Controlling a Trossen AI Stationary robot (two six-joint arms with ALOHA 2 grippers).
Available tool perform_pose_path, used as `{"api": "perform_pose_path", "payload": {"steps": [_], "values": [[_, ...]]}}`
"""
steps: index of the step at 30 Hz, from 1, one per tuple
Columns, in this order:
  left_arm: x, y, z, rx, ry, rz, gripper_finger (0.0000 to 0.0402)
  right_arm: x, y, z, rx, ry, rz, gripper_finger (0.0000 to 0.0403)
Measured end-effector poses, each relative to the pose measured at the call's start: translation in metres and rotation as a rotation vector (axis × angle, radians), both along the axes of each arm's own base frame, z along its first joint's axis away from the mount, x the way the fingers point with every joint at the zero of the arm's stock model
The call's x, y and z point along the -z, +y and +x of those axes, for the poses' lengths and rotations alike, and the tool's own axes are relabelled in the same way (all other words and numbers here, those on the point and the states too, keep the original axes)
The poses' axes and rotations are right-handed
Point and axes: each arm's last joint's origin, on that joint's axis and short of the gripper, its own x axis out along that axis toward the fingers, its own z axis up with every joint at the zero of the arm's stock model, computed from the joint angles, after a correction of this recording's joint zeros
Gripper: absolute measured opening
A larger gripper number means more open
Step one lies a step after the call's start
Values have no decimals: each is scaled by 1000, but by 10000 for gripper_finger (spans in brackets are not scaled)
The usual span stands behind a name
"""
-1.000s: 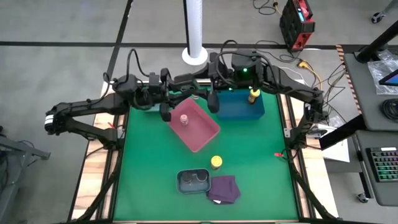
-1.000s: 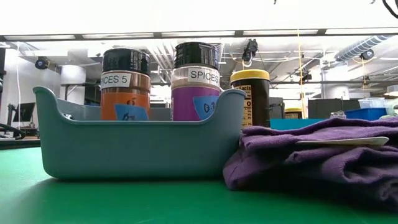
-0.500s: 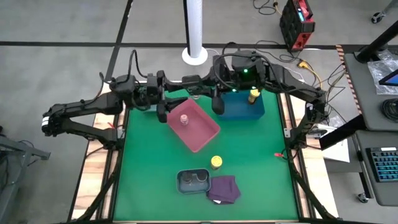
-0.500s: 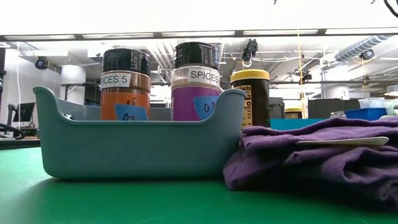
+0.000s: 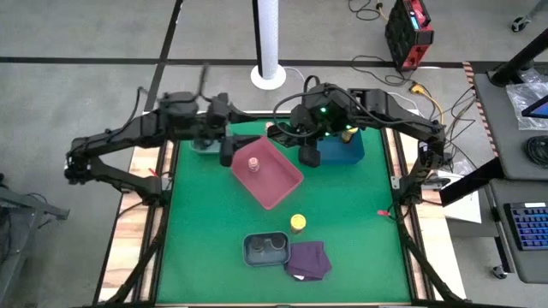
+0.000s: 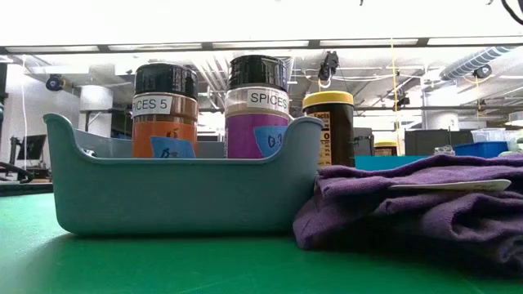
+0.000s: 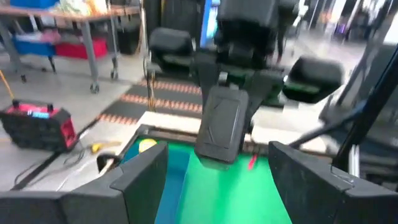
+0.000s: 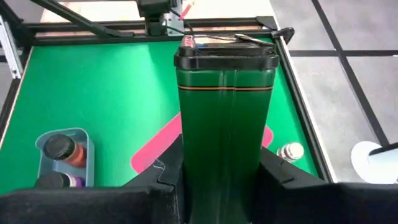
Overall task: Sort spices by type
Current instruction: Put the green seasoning can into the green bin
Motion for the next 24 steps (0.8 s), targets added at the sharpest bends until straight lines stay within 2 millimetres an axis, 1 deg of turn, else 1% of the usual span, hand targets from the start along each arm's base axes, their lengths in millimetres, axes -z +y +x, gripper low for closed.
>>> {"api": "perform_pose_path", "payload": {"steps": [2, 8, 13, 17, 24], "values": [[-4, 2, 11, 19, 54, 7, 258, 1, 0, 1, 1, 7, 0, 100], [-10, 7, 40, 78, 226, 66, 259, 3, 0, 2, 0, 13, 0, 100], [-19, 10, 58, 95, 241, 123, 259, 3, 0, 2, -4, 14, -4, 100], [-20, 13, 67, 102, 261, 148, 259, 3, 0, 2, -4, 15, -4, 100], [-16, 13, 73, 160, 293, 152, 257, 2, 0, 2, -8, 15, -7, 100]]}}
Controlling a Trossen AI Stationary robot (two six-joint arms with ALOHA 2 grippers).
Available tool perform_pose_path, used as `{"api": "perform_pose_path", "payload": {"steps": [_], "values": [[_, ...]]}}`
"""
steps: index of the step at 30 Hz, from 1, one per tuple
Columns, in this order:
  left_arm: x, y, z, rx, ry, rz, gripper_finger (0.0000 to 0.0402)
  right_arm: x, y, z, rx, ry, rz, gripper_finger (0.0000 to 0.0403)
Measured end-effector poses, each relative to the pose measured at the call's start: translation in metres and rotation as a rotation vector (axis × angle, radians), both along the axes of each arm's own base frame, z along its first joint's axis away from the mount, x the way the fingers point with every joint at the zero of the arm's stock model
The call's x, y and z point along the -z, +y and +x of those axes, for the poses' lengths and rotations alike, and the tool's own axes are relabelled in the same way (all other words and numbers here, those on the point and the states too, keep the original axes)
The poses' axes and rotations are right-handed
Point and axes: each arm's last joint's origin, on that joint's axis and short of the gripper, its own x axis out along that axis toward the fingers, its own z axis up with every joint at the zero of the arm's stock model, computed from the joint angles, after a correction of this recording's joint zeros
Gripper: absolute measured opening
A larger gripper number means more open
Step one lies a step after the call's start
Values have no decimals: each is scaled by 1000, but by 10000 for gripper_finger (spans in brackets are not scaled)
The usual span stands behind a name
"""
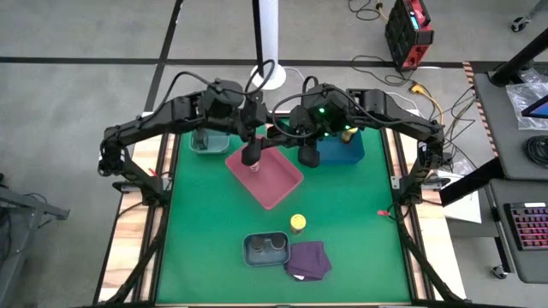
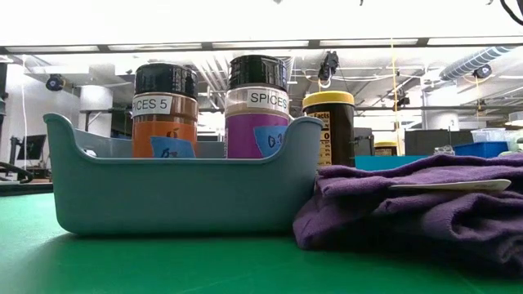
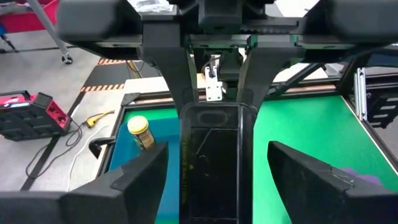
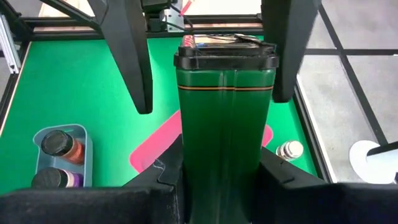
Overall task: Sort spices by type
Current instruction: Put the green seasoning can into the green bin
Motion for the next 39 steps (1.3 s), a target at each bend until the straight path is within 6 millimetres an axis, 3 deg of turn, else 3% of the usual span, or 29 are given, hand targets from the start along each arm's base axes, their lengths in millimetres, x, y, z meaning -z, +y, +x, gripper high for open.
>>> {"api": "perform_pose_path", "payload": {"steps": [4, 10, 13, 19, 23, 31, 39], "values": [[1, 0, 0, -2, 3, 1, 225, 0, 0, 0, -2, 1, -3, 100], [0, 1, 0, -11, 1, 3, 106, 0, 0, 0, -4, 0, -5, 100], [2, 1, 0, -13, 8, 0, 104, 0, 0, 1, -1, -4, -2, 116], [3, 2, -3, -38, 41, -10, 104, -4, -2, 1, 11, -41, 0, 245], [1, 3, -5, -47, 34, -20, 104, -4, -2, 1, 11, -42, -1, 289], [15, 16, -18, -286, 220, 19, 104, -7, -5, -4, 83, -38, -28, 294], [47, 68, -53, -796, 449, -203, 104, -13, -19, -14, 163, -61, -8, 280]]}}
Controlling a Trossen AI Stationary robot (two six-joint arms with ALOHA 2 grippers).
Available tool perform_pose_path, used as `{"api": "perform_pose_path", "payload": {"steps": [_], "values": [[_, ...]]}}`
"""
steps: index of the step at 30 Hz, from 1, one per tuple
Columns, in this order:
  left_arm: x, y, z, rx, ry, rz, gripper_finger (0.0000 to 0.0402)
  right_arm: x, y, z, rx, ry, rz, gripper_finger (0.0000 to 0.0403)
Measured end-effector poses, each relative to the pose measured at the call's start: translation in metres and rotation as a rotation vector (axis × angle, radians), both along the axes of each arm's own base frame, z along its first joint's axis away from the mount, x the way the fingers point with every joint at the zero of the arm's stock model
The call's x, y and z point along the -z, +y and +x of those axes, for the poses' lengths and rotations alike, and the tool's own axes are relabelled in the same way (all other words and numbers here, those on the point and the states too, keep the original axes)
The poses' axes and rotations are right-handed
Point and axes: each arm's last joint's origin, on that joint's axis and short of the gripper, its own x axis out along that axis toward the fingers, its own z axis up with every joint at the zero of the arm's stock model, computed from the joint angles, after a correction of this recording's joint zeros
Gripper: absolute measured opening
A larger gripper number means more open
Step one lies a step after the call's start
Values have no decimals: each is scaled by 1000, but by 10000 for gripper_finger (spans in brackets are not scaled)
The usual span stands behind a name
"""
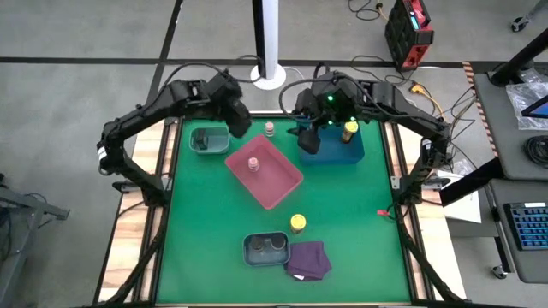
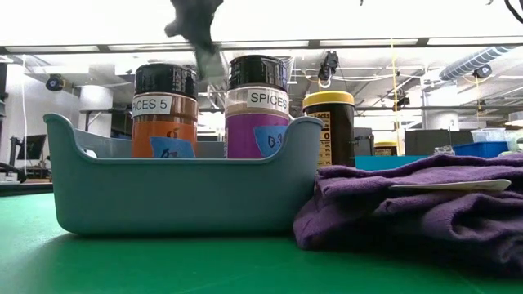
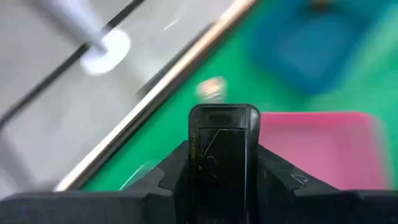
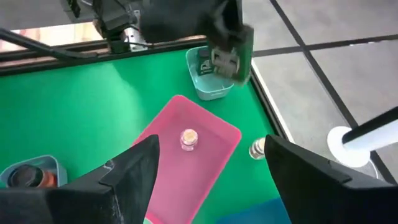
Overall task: Sort spices by type
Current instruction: Put the green seasoning can into the green bin
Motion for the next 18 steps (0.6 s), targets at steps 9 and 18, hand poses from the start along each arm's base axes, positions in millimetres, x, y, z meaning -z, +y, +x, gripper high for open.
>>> {"api": "perform_pose_path", "payload": {"steps": [9, 18], "values": [[66, 48, -32, -448, 143, -153, 104, 4, -8, 1, 23, 14, 3, 286], [109, 54, -39, -660, 163, -143, 104, 11, -17, 5, 17, 47, -24, 279]]}}
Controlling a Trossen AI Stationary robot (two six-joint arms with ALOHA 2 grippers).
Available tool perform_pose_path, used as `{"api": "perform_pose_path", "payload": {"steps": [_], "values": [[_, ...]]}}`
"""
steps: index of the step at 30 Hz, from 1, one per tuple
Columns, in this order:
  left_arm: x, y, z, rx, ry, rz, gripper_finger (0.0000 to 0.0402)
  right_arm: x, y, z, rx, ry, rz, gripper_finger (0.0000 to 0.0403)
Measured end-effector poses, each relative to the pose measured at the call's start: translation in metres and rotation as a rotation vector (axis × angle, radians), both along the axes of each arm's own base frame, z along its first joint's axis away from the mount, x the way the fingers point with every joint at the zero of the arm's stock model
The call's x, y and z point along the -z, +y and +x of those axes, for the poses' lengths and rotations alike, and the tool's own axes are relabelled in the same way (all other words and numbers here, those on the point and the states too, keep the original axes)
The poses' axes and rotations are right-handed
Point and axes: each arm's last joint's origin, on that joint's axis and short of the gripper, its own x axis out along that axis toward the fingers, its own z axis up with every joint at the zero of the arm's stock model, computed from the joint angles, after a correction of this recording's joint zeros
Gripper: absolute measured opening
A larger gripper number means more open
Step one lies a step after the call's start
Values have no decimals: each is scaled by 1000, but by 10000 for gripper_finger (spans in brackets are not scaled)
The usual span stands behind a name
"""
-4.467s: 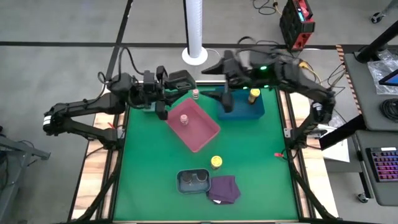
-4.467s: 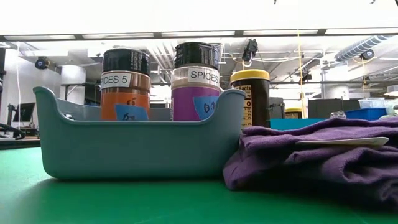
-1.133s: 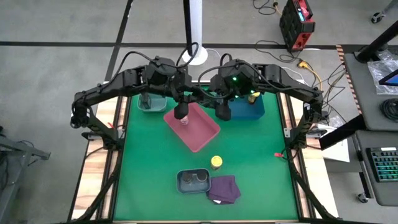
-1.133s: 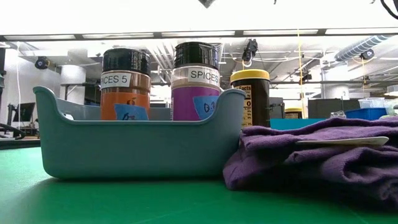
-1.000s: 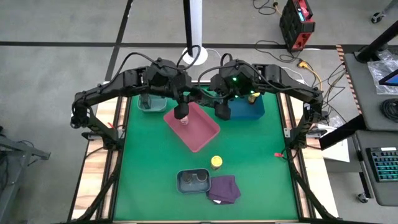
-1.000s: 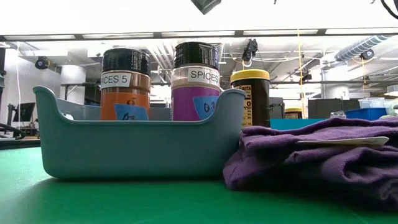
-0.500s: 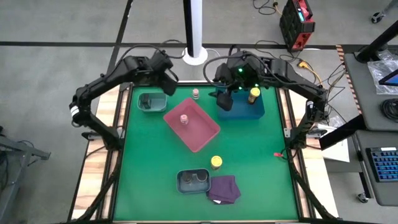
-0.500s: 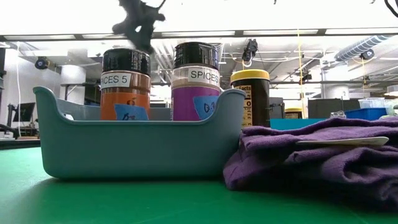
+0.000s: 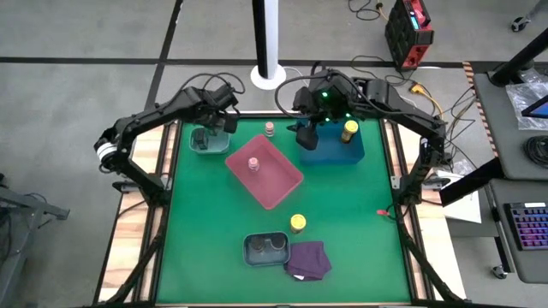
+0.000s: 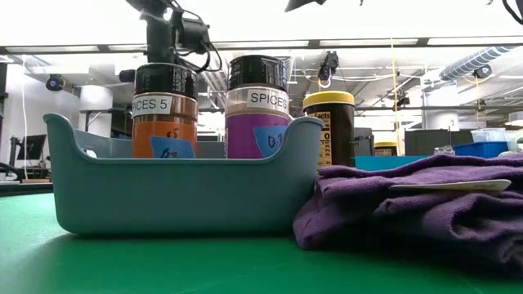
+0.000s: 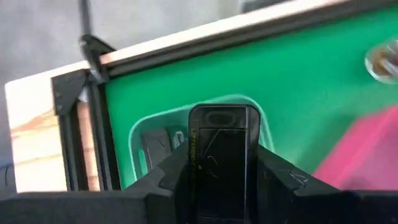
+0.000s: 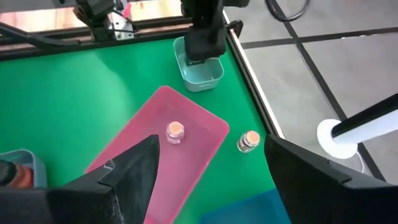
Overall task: Sort spices by type
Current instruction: Put the green seasoning can into the green bin
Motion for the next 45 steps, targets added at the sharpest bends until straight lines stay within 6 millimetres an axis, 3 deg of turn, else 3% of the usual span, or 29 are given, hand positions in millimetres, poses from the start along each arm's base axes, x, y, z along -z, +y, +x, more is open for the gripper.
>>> {"api": "perform_pose_path", "payload": {"steps": [16, 34, 45], "values": [[39, -3, -5, -181, -33, -18, 104, 5, -25, -5, 0, 47, -75, 283], [80, -5, -9, -131, -56, 6, 104, 6, -40, -10, 20, 59, -92, 283], [90, -3, -9, -112, -63, 41, 104, 6, -43, -11, 35, 58, -87, 272]]}}
